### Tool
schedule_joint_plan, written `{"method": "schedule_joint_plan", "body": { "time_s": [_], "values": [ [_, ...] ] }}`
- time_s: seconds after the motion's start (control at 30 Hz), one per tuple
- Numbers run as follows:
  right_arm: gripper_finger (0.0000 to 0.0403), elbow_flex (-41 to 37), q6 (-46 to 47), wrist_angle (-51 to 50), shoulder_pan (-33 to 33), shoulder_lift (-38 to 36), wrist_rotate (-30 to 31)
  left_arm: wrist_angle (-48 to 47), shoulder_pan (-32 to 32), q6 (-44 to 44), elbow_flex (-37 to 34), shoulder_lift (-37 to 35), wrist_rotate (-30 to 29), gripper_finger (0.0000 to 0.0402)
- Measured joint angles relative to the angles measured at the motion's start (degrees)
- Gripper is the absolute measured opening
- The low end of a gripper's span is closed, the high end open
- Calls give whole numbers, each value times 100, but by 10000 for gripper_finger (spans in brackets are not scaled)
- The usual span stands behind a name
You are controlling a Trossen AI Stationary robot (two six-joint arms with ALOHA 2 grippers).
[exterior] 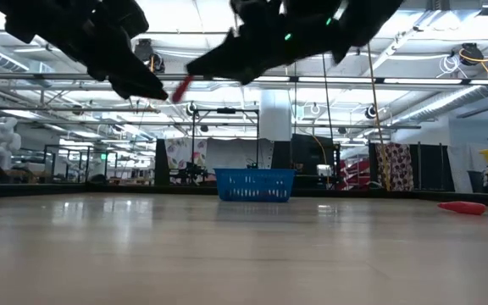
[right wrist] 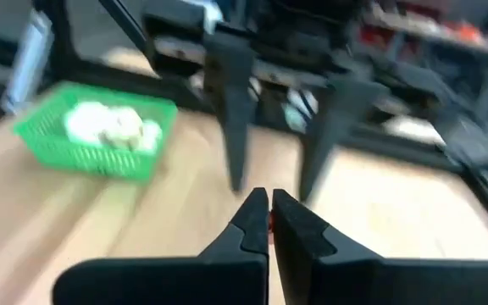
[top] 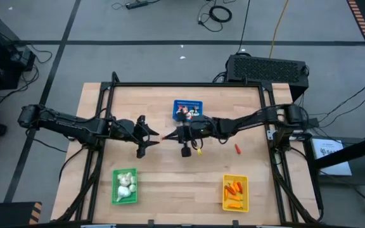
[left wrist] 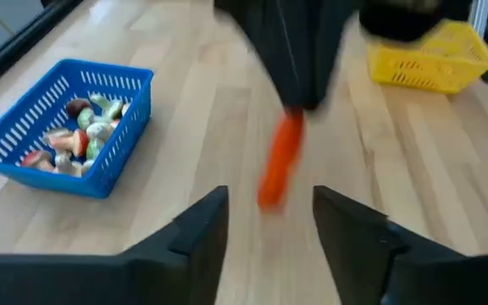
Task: Sort produce into baskets
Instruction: Put the orange chili pepper into the yellow bin
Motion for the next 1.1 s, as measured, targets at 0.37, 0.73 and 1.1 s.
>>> {"method": "schedule_joint_plan", "body": {
  "time_s": [0.37,0.73,1.1],
  "values": [
    [0,9,1931,-4254,595,-1968,-54,-497,-4,58,2,0,-771,215],
    [0,2,6251,-6450,2372,-2581,-936,779,-6,462,-199,47,-1620,215],
    [20,4,8496,-7282,3445,-2175,-340,1939,183,1216,-205,223,-1639,215]
  ]
}}
